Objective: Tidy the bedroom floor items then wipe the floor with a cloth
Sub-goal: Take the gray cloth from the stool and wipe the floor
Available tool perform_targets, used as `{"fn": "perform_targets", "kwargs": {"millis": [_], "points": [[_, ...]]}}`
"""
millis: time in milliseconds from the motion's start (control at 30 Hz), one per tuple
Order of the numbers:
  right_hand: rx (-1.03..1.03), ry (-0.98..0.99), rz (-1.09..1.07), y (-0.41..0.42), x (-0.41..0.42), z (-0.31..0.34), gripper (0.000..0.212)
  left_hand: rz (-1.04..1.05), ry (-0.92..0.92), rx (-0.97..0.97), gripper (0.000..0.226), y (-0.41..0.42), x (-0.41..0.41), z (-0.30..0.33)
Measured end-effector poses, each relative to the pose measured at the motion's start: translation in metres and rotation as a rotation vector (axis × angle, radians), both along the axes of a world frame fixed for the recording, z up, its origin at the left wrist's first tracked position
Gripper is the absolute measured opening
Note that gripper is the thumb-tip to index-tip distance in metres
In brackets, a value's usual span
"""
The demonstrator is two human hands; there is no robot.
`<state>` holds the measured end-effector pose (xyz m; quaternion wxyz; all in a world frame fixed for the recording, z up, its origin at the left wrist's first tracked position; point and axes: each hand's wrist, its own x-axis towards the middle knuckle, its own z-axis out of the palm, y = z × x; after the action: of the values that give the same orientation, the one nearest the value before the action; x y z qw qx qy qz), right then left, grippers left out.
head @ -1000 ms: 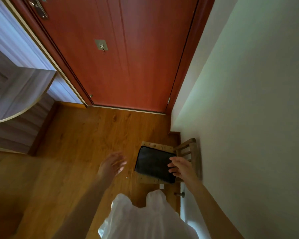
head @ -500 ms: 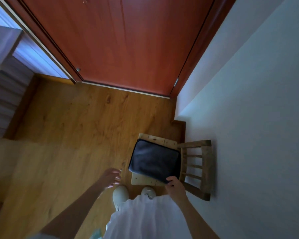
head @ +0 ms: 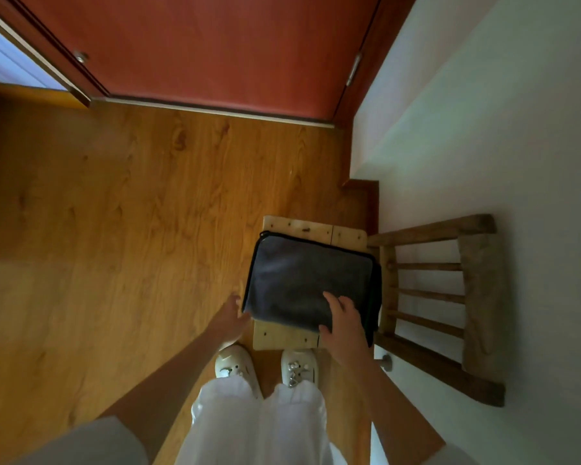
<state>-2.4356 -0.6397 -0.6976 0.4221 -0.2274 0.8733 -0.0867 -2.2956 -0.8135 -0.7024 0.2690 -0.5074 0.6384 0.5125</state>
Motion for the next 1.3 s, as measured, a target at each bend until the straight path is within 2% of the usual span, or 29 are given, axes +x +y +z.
{"fn": "perform_targets", "kwargs": {"millis": [133, 267, 333, 467, 600, 667, 800, 900, 1000, 1033, 1133, 1233, 1300], "points": [[0.065, 0.063, 0.155, -0.005, 0.005, -0.029, 0.078, 0.066, 0.018, -0.085, 0.065, 0.008, -0.005, -0.037], [0.146, 0.1, 0.282, -0.009, 0.011, -0.053, 0.089, 0.099, 0.116, -0.24, 0.06, 0.014, -0.011, -0.062], [0.202, 0.091, 0.357, -0.011, 0.015, -0.062, 0.085, 0.074, 0.153, -0.304, 0.053, 0.019, -0.014, -0.069], [0.257, 0.141, 0.423, -0.013, 0.021, -0.067, 0.074, 0.113, 0.103, -0.388, 0.052, 0.032, -0.015, -0.07], [0.145, 0.321, 0.482, -0.012, 0.017, -0.069, 0.067, 0.105, -0.035, -0.382, 0.033, 0.042, -0.013, -0.067], [0.147, 0.287, 0.525, -0.016, 0.012, -0.061, 0.054, 0.052, -0.071, -0.357, 0.025, 0.042, -0.012, -0.064], [0.168, 0.289, 0.653, -0.017, 0.004, -0.055, 0.046, 0.038, 0.027, -0.322, 0.021, 0.039, -0.011, -0.052], [0.085, 0.243, 0.621, -0.014, 0.006, -0.062, 0.045, 0.047, 0.105, -0.355, 0.02, 0.034, -0.007, -0.041], [0.159, 0.237, 0.651, -0.017, 0.002, -0.032, 0.019, 0.064, 0.135, -0.341, 0.027, 0.026, -0.002, -0.031], [0.173, 0.228, 0.634, -0.013, 0.0, -0.029, 0.016, 0.059, 0.142, -0.336, 0.033, 0.024, -0.002, -0.026], [0.066, 0.202, 0.5, -0.006, -0.006, -0.01, 0.024, 0.034, 0.189, -0.309, 0.045, 0.013, -0.001, -0.011], [-0.071, 0.183, 0.409, -0.009, -0.018, 0.02, 0.022, -0.141, 0.177, -0.276, 0.046, 0.002, -0.003, 0.007], [-0.188, 0.214, 0.386, -0.016, -0.024, 0.04, 0.012, -0.342, 0.105, -0.269, 0.063, -0.004, -0.005, 0.023]]}}
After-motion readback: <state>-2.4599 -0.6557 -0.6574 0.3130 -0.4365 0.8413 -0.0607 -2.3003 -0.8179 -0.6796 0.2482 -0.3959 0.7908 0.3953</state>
